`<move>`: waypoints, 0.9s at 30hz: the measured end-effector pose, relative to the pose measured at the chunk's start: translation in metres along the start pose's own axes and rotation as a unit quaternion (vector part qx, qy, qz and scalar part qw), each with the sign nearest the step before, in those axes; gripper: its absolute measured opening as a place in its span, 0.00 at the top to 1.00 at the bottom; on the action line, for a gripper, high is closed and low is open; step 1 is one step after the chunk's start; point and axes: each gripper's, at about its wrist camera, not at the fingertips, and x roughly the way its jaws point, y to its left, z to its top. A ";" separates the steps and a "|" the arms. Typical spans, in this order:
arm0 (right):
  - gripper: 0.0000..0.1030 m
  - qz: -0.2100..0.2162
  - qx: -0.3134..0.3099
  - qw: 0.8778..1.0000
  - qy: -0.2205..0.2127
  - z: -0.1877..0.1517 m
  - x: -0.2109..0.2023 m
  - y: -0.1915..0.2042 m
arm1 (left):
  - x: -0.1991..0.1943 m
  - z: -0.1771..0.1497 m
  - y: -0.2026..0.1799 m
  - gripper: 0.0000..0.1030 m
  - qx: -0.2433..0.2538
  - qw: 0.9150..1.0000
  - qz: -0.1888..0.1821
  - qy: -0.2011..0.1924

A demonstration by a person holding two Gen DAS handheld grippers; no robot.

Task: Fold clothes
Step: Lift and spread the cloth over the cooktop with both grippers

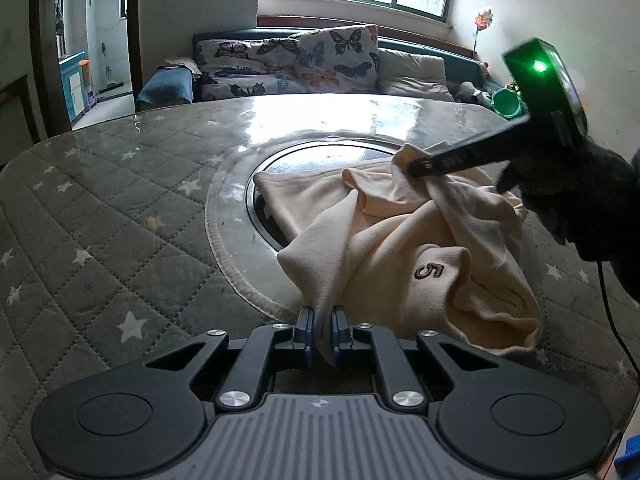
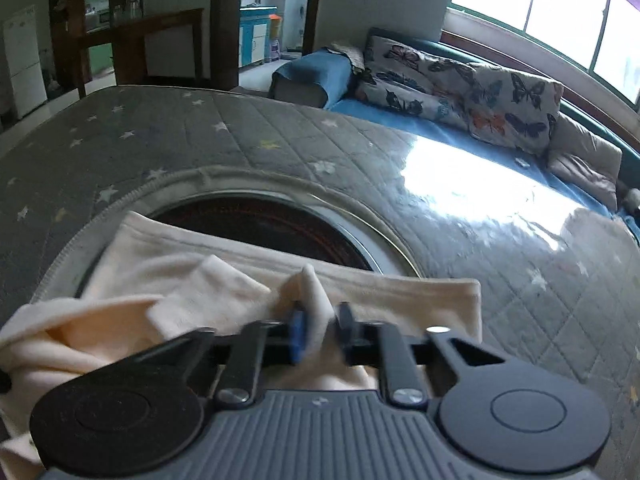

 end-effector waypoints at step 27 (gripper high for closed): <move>0.89 -0.127 0.180 0.975 -0.029 -0.192 -0.182 -0.107 | -0.018 -0.011 -0.014 0.87 0.039 0.999 -0.008 0.008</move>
